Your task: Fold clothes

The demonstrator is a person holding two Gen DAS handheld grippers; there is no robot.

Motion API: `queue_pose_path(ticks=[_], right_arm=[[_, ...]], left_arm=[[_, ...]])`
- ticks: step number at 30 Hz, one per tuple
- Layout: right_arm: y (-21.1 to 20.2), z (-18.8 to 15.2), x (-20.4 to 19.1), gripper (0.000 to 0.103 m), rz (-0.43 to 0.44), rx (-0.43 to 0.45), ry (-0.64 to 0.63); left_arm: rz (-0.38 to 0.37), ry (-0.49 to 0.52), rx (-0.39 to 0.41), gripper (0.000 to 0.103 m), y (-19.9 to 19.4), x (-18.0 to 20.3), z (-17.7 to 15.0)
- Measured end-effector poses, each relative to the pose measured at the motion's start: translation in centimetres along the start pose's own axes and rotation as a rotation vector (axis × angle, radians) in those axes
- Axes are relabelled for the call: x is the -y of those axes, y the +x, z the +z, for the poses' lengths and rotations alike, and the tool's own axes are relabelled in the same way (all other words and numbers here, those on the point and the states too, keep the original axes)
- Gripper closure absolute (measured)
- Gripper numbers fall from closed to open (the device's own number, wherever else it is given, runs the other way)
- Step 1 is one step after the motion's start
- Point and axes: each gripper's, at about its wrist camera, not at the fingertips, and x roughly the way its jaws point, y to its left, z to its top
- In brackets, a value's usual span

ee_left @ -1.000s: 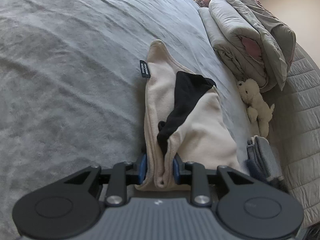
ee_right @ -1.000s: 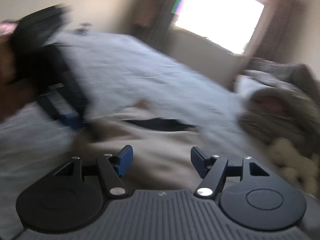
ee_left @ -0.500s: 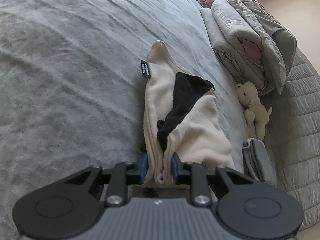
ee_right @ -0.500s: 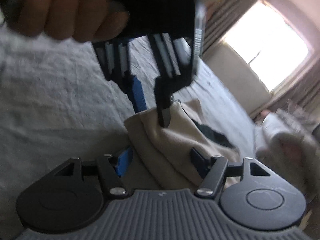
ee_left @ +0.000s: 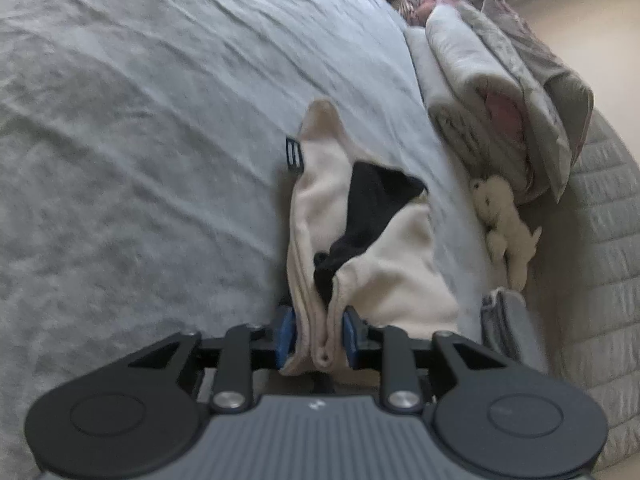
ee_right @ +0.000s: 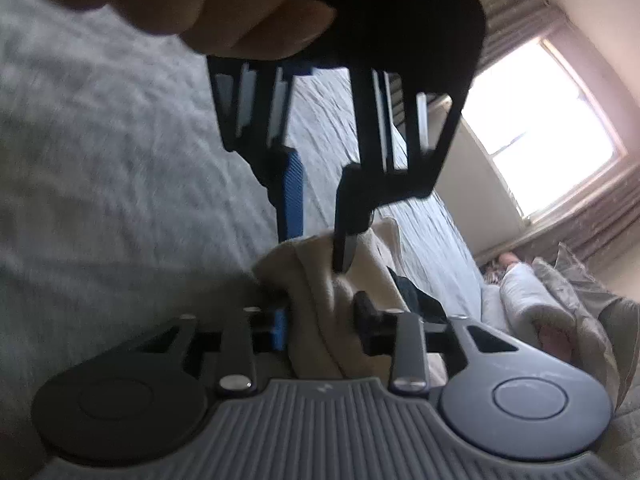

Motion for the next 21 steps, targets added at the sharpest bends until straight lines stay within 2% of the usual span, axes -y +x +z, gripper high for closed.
queue_pose_path(ticks=[4, 9, 15, 18, 21], right_arm=[[0.1, 0.2, 1.8, 0.074, 0.010, 0.001, 0.119], [0.3, 0.6, 4.2, 0.074, 0.031, -0.003, 0.287], [1.2, 0.8, 4.8, 0.074, 0.039, -0.005, 0.336], [1.2, 0.7, 4.0, 0.074, 0.036, -0.004, 0.308], [1.2, 0.5, 3.4, 0.074, 0.033, -0.006, 0.276]], left_arm=[[-0.028, -0.036, 0.001, 0.054, -0.4, -0.3, 0.3], [-0.066, -0.064, 0.002, 0.040, 0.0, -0.7, 0.2], [-0.117, -0.114, -0.027, 0.038, 1.3, -0.9, -0.7], [-0.105, -0.119, -0.007, 0.038, 1.9, -1.0, -0.7], [-0.086, -0.086, 0.005, 0.043, 2.5, -0.9, -0.5]])
